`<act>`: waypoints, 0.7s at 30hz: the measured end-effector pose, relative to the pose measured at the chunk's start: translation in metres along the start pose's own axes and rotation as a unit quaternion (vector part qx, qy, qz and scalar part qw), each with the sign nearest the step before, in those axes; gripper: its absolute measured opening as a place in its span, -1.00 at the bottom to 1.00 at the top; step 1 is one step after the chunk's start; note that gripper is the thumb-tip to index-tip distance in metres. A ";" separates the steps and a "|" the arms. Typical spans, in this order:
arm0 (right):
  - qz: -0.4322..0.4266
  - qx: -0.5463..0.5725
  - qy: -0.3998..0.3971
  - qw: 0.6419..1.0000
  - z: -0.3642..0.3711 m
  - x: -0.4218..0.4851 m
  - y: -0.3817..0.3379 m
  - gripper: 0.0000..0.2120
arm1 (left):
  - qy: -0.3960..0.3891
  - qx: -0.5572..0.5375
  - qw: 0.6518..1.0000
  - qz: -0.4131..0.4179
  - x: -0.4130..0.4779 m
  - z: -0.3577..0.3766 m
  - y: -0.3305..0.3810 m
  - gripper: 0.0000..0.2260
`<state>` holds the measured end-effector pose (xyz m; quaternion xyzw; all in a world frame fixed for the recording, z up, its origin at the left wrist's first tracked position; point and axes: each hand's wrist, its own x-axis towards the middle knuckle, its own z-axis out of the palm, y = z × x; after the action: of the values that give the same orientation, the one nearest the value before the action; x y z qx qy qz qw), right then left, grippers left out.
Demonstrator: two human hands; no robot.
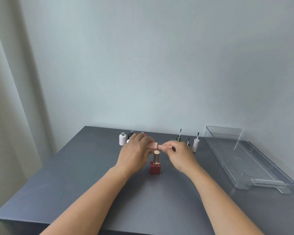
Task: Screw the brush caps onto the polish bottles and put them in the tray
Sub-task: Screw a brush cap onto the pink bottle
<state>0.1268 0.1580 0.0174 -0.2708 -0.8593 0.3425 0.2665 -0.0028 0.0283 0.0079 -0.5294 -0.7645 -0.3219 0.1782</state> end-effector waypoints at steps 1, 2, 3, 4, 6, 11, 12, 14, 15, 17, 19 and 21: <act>-0.004 0.020 -0.002 1.000 0.001 0.000 -0.002 -0.90 | -0.010 -0.002 1.000 -0.005 0.000 0.000 -0.001 -0.78; -0.009 0.042 0.000 0.999 0.001 0.000 -0.004 -0.94 | -0.017 -0.003 1.000 -0.006 -0.001 0.001 -0.001 -0.77; -0.014 0.071 0.006 0.997 0.001 -0.001 -0.005 -0.98 | -0.021 -0.003 1.000 -0.004 -0.001 0.000 -0.001 -0.76; -0.019 0.099 0.013 0.995 0.000 -0.001 -0.007 -0.95 | -0.023 -0.003 1.000 -0.003 -0.002 -0.001 -0.001 -0.75; -0.021 0.142 0.026 0.989 -0.004 -0.003 -0.008 -0.89 | -0.020 -0.009 1.000 -0.013 -0.004 -0.003 -0.004 -0.77; -0.001 0.223 0.169 0.960 -0.028 0.000 0.004 -0.85 | 0.001 -0.075 0.992 -0.106 -0.011 -0.009 -0.015 -0.77; 0.007 0.225 0.195 0.955 -0.034 0.001 0.008 -0.84 | -0.004 -0.091 0.988 -0.125 -0.012 -0.011 -0.016 -0.73; 0.023 0.222 0.225 0.948 -0.044 0.000 0.017 -0.82 | -0.026 -0.118 0.980 -0.159 -0.014 -0.013 -0.019 -0.68; 0.030 0.218 0.235 0.947 -0.047 0.000 0.021 -0.82 | -0.037 -0.125 0.977 -0.172 -0.015 -0.013 -0.021 -0.74; 0.045 0.203 0.243 0.948 -0.051 -0.001 0.030 -0.82 | -0.052 -0.135 0.971 -0.190 -0.016 -0.013 -0.025 -0.85; 0.059 0.182 0.229 0.954 -0.049 -0.001 0.035 -0.84 | -0.062 -0.156 0.965 -0.200 -0.019 -0.013 -0.025 -0.82; 0.073 0.151 0.190 0.967 -0.040 0.000 0.036 -0.87 | -0.075 -0.167 0.962 -0.203 -0.021 -0.013 -0.025 -0.81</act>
<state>0.1627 0.1981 0.0159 -0.3490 -0.7093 0.4290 0.4371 -0.0191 -0.0008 -0.0037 -0.4074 -0.8025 -0.4340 -0.0396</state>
